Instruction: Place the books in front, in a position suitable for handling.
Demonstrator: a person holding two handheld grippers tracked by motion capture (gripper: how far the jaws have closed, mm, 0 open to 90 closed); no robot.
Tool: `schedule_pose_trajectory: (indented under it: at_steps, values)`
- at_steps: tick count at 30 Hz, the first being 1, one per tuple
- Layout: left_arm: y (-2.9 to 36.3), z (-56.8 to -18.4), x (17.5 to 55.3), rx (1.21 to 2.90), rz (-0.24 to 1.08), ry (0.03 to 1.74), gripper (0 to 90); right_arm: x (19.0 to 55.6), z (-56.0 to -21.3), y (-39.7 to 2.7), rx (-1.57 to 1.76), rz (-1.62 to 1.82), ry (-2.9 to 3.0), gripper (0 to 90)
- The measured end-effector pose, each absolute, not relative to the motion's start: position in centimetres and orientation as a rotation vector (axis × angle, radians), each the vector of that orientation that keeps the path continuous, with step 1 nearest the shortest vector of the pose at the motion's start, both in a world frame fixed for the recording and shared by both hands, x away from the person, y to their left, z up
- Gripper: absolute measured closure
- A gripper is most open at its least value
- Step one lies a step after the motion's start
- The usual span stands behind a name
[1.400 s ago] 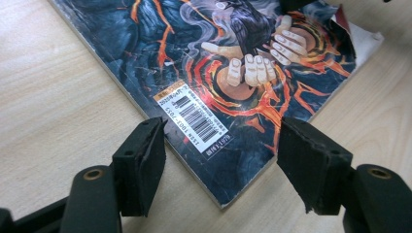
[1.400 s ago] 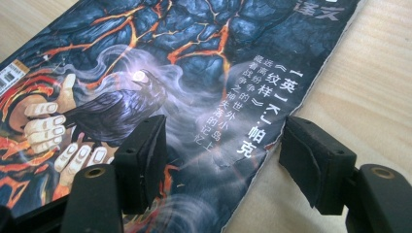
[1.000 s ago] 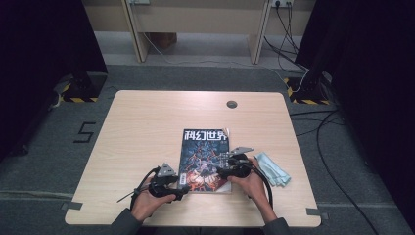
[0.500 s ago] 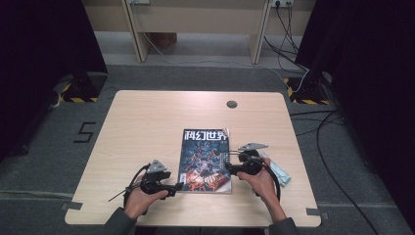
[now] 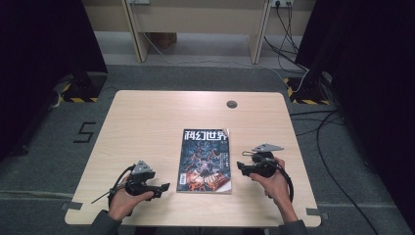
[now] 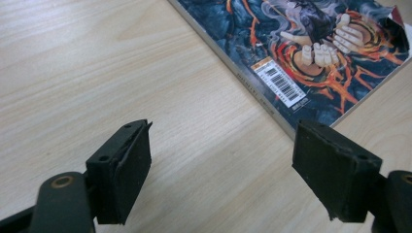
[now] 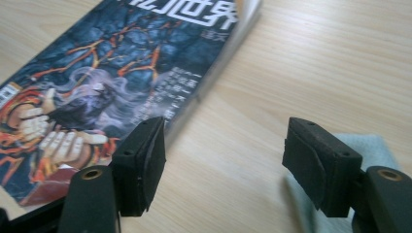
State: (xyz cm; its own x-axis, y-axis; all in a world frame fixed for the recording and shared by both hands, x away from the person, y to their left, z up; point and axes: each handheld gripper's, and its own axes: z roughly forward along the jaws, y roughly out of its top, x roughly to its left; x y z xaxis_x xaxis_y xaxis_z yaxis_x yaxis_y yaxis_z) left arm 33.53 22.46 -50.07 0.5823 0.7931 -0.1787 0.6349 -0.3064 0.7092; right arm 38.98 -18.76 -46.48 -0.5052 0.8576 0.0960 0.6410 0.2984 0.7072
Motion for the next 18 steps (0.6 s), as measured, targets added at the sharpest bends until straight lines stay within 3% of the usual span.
schedule_pose_trajectory:
  at_steps: [11, 15, 18]
  values:
    - [23.1, -50.2, 33.3, 2.086, 0.296, 1.122, 21.0, 38.0, -46.0, -22.8, 1.382, 1.003, 2.196, 22.0]
    - [23.0, -50.4, 33.5, 2.096, 0.295, 1.121, 21.0, 37.5, -46.0, -24.4, 1.407, 0.996, 2.158, 25.8]
    - [23.0, -50.4, 33.5, 2.103, 0.298, 1.122, 21.0, 37.2, -46.0, -25.5, 1.401, 0.979, 2.160, 34.7]
